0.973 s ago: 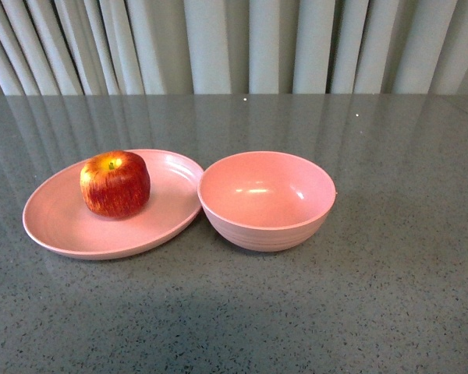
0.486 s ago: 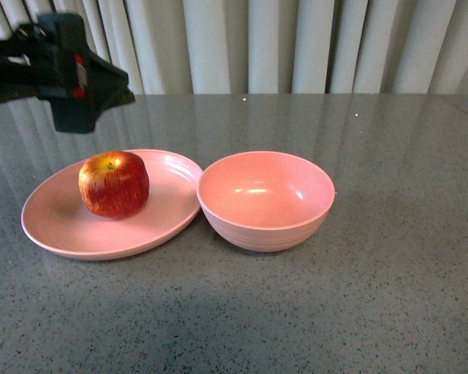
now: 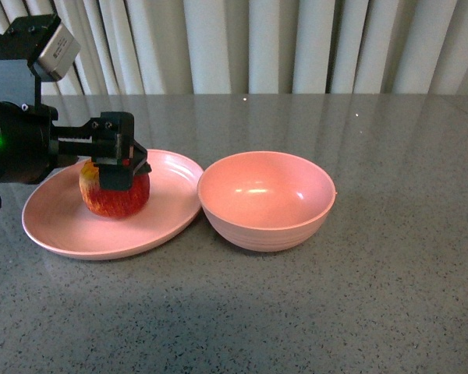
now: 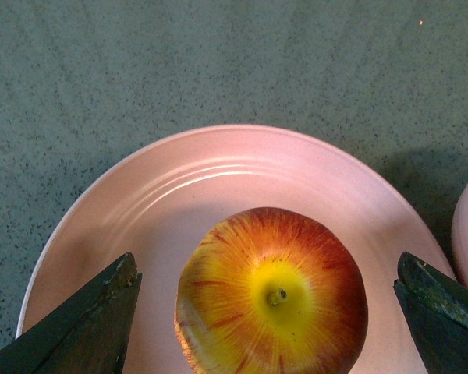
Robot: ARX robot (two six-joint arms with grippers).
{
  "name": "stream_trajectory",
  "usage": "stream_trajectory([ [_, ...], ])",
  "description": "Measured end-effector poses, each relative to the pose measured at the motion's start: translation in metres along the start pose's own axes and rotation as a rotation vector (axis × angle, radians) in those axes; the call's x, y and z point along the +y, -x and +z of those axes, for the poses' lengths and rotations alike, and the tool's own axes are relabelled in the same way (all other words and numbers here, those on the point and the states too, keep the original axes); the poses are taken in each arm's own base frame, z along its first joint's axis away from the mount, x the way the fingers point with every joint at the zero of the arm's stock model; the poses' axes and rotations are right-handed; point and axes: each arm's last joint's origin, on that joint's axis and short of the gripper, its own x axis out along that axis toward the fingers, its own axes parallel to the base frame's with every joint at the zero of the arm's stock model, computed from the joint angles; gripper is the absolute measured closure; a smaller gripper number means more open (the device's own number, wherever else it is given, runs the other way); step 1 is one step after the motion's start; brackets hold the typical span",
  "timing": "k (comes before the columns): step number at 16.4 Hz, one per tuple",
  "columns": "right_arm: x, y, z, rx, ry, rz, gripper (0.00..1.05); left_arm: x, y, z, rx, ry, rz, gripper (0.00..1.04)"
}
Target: Move apple from plate to bowl
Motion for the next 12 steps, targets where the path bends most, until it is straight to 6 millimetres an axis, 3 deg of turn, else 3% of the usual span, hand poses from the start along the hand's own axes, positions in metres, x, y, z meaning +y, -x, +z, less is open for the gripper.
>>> stream_trajectory([
  [10,0.0,0.0,0.0,0.0,0.0,0.0,0.07,-0.005,-0.008,-0.015,0.107,0.011,0.007,0.07],
  [12,0.0,0.0,0.0,0.0,0.0,0.0,0.07,-0.005,-0.007,-0.015,0.11,0.008,0.01,0.25],
])
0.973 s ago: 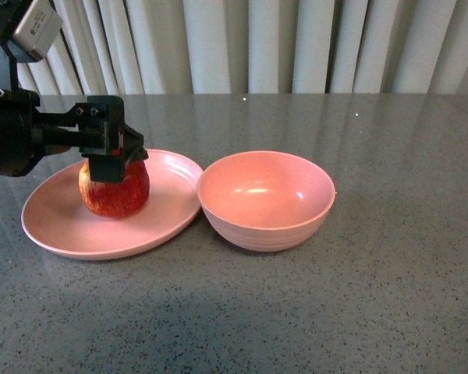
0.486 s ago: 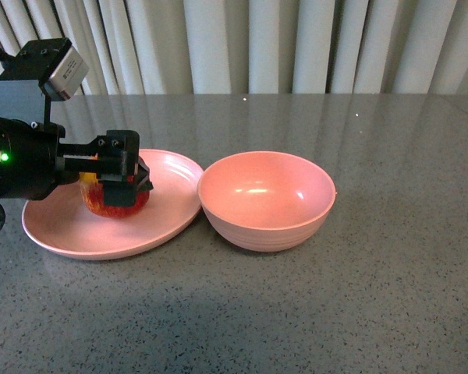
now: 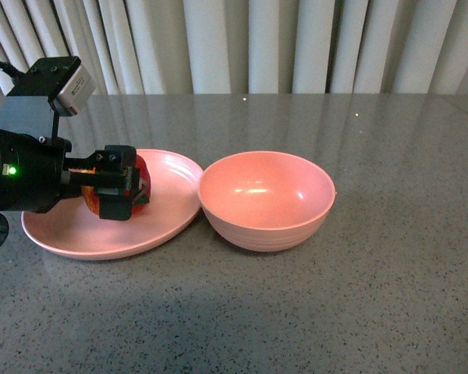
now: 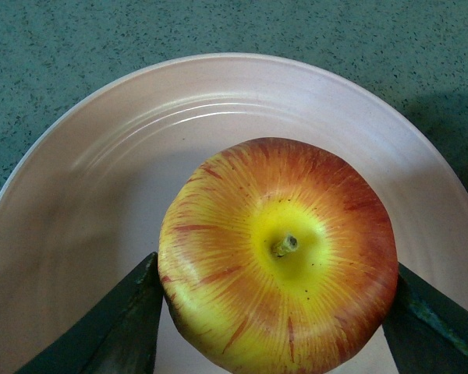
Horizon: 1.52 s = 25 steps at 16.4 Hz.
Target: Move apple from plate to bowl
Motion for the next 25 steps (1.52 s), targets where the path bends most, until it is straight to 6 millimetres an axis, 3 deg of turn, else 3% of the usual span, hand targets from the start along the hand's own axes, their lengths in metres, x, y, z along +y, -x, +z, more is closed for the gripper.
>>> stream_trajectory([
  [2,0.0,0.0,0.0,0.0,0.0,0.0,0.07,0.0,0.003,0.001,0.006,-0.009,0.001,0.38],
  [4,0.0,0.0,0.0,-0.001,0.0,0.0,0.07,0.003,0.007,0.006,0.002,-0.009,0.009,0.4],
  [7,0.0,0.0,0.0,0.0,0.0,0.0,0.07,0.003,0.025,0.031,-0.071,-0.016,0.016,0.42],
  [8,0.0,0.0,0.0,-0.001,0.0,0.0,0.07,-0.009,0.044,0.054,-0.152,-0.039,-0.006,0.42],
  [9,0.0,0.0,0.0,0.0,0.0,0.0,0.07,-0.048,0.057,0.073,-0.214,-0.098,-0.104,0.42],
  [10,0.0,0.0,0.0,-0.001,0.0,0.0,0.07,-0.061,0.057,0.074,-0.211,-0.113,-0.138,0.42],
  [15,0.0,0.0,0.0,0.0,0.0,0.0,0.07,-0.107,0.04,0.072,-0.178,-0.162,-0.221,0.42],
  [18,0.0,0.0,0.0,0.0,0.0,0.0,0.07,-0.115,0.033,0.068,-0.157,-0.162,-0.233,0.43],
  [22,0.0,0.0,0.0,0.0,0.0,0.0,0.07,-0.124,0.002,0.05,-0.071,-0.151,-0.237,0.43],
  [25,0.0,0.0,0.0,0.0,0.0,0.0,0.07,-0.125,-0.009,0.046,-0.047,-0.146,-0.233,0.43],
])
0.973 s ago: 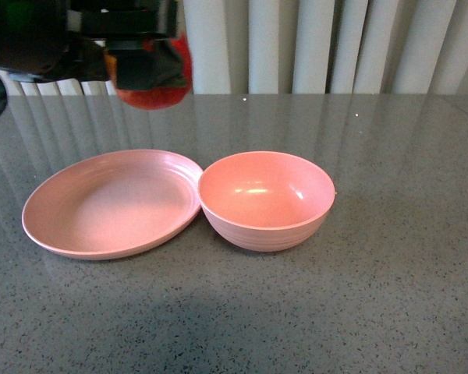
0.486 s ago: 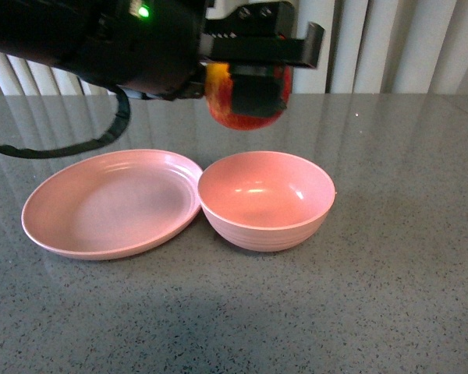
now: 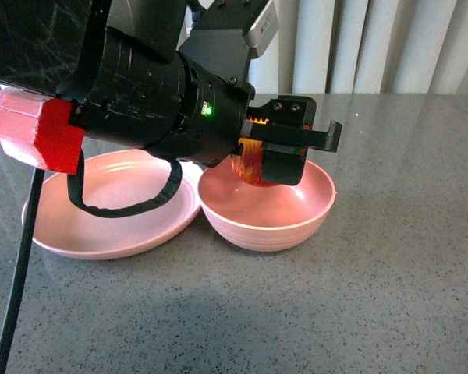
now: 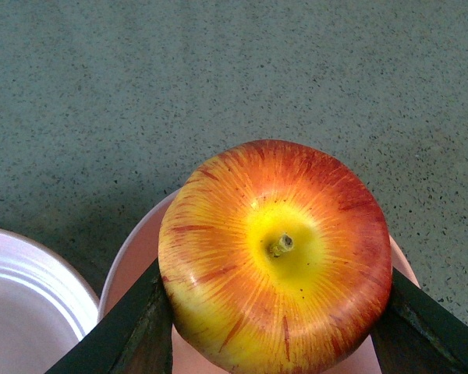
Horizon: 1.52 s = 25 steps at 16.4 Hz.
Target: Move apple from plate to bowl
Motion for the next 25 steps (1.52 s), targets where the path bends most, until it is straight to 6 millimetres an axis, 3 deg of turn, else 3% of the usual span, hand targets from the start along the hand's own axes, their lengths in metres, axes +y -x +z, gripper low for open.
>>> stream_trajectory([
  [5,0.0,0.0,0.0,0.0,0.0,0.0,0.07,-0.002,-0.016,-0.012,0.043,0.02,-0.005,0.43],
  [9,0.0,0.0,0.0,0.0,0.0,0.0,0.07,-0.002,-0.018,-0.013,0.05,0.022,-0.005,0.43],
  [10,0.0,0.0,0.0,0.0,0.0,0.0,0.07,-0.003,-0.018,-0.014,0.052,0.023,-0.015,0.36],
  [11,0.0,0.0,0.0,0.0,0.0,0.0,0.07,-0.003,-0.018,-0.013,0.05,0.022,-0.015,0.13],
  [12,0.0,0.0,0.0,0.0,0.0,0.0,0.07,-0.002,-0.017,-0.012,0.046,0.022,-0.015,0.06],
  [14,0.0,0.0,0.0,0.0,0.0,0.0,0.07,-0.002,-0.012,-0.007,0.023,0.021,-0.014,0.08],
  [21,0.0,0.0,0.0,0.0,0.0,0.0,0.07,-0.001,0.037,0.029,-0.17,0.013,0.016,0.07],
  [25,0.0,0.0,0.0,0.0,0.0,0.0,0.07,0.007,0.086,0.047,-0.336,0.003,0.067,0.07],
])
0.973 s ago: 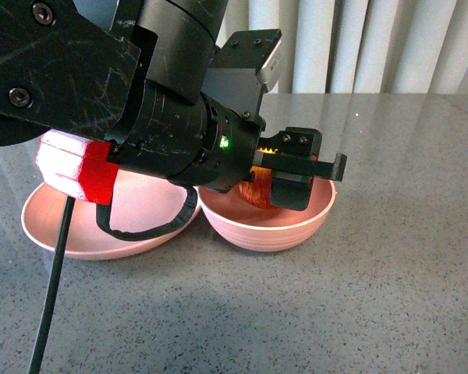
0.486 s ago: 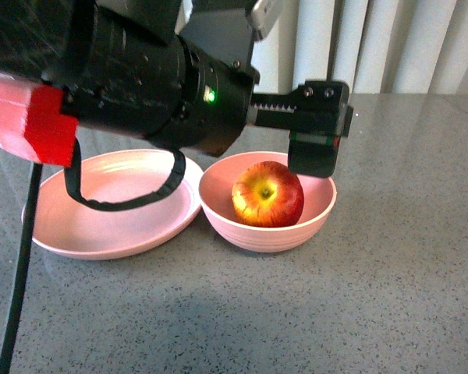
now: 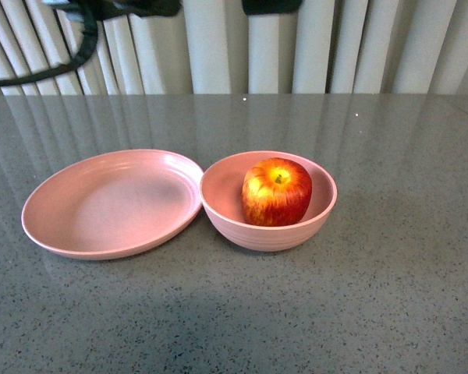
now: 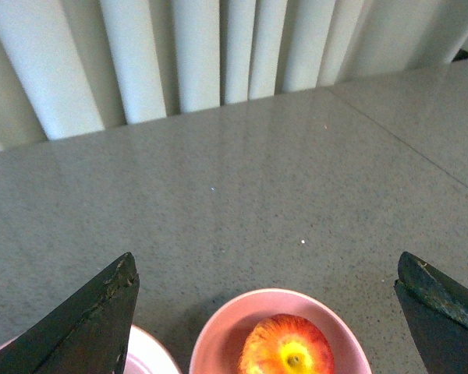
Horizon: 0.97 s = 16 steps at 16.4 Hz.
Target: Move apple from plate to bowl
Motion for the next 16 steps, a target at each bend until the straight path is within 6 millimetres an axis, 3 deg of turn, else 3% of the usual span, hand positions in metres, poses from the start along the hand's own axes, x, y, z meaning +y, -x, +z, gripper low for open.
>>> stream_trajectory([
  [4,0.0,0.0,0.0,0.0,0.0,0.0,0.07,0.017,0.063,0.026,-0.185,-0.03,0.169,0.09],
  [5,0.0,0.0,0.0,0.0,0.0,0.0,0.07,0.023,0.078,0.026,-0.233,-0.012,0.3,0.18],
  [7,0.0,0.0,0.0,0.0,0.0,0.0,0.07,0.046,0.115,-0.011,-0.263,0.012,0.489,0.45],
  [9,0.0,0.0,0.0,0.0,0.0,0.0,0.07,0.055,0.127,-0.051,-0.208,0.005,0.481,0.68],
  [11,0.0,0.0,0.0,0.0,0.0,0.0,0.07,0.06,0.141,-0.072,-0.213,0.005,0.475,0.9],
  [13,0.0,0.0,0.0,0.0,0.0,0.0,0.07,0.063,0.151,-0.082,-0.23,0.008,0.48,1.04],
  [14,0.0,0.0,0.0,0.0,0.0,0.0,0.07,0.064,0.155,-0.09,-0.223,0.006,0.485,1.03],
  [16,0.0,0.0,0.0,0.0,0.0,0.0,0.07,0.069,0.179,-0.126,-0.21,0.007,0.479,1.04],
])
